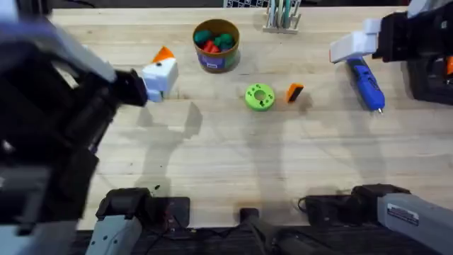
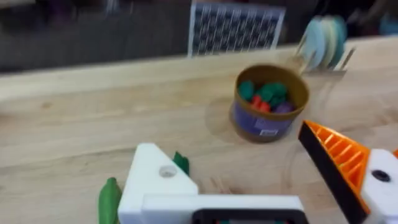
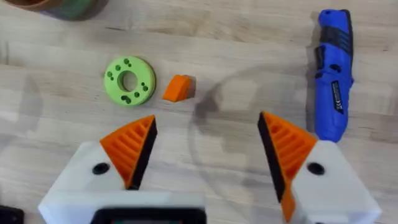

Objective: Pick up the gripper from the table and insert it into the empty holder that is missing its gripper. Then pick up a screw, insert it into the mounting hole, and use the screwdriver to tighten it. Finally, clean up the table by picking up the vegetable and placing it into the bucket.

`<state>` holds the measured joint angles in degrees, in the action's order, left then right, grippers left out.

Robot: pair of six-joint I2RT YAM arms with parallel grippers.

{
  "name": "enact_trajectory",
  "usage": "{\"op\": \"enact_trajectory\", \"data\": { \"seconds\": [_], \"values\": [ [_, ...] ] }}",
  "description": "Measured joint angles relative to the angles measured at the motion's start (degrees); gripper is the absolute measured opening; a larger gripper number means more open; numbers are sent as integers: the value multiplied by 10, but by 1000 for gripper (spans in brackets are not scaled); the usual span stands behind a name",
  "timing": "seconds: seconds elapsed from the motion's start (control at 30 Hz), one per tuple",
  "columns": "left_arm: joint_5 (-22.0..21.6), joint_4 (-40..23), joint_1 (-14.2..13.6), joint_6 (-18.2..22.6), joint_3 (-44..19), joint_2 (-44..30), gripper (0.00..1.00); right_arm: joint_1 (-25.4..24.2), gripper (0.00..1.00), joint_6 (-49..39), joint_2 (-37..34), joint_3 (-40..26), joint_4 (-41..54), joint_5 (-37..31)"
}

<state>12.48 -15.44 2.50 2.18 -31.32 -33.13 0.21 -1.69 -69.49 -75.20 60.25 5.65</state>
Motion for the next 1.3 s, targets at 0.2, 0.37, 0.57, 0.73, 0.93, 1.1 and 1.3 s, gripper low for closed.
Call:
{"op": "enact_trajectory", "data": {
  "seconds": [0.2, 0.37, 0.57, 0.73, 0.93, 1.1, 1.3],
  "values": [
    [49, 138, 0, 0, 114, 91, 985, 0, 992, 0, 0, 0, 0, 0],
    [71, 225, 0, 0, 186, 167, 985, 0, 992, 0, 0, 0, 0, 0],
    [82, 252, 0, 0, 235, 248, 985, 0, 991, 0, 0, 0, 0, 0],
    [100, 257, 0, 0, 254, 295, 985, 0, 993, 0, 0, 0, 0, 0],
    [144, 312, 0, 0, 278, 328, 985, 0, 991, 0, 0, 0, 0, 0],
    [194, 386, -12, 0, 304, 328, 985, 0, 992, 0, 0, 0, 0, 0],
    [276, 424, -17, 0, 309, 328, 985, 0, 992, 0, 0, 0, 0, 0]
  ]
}}
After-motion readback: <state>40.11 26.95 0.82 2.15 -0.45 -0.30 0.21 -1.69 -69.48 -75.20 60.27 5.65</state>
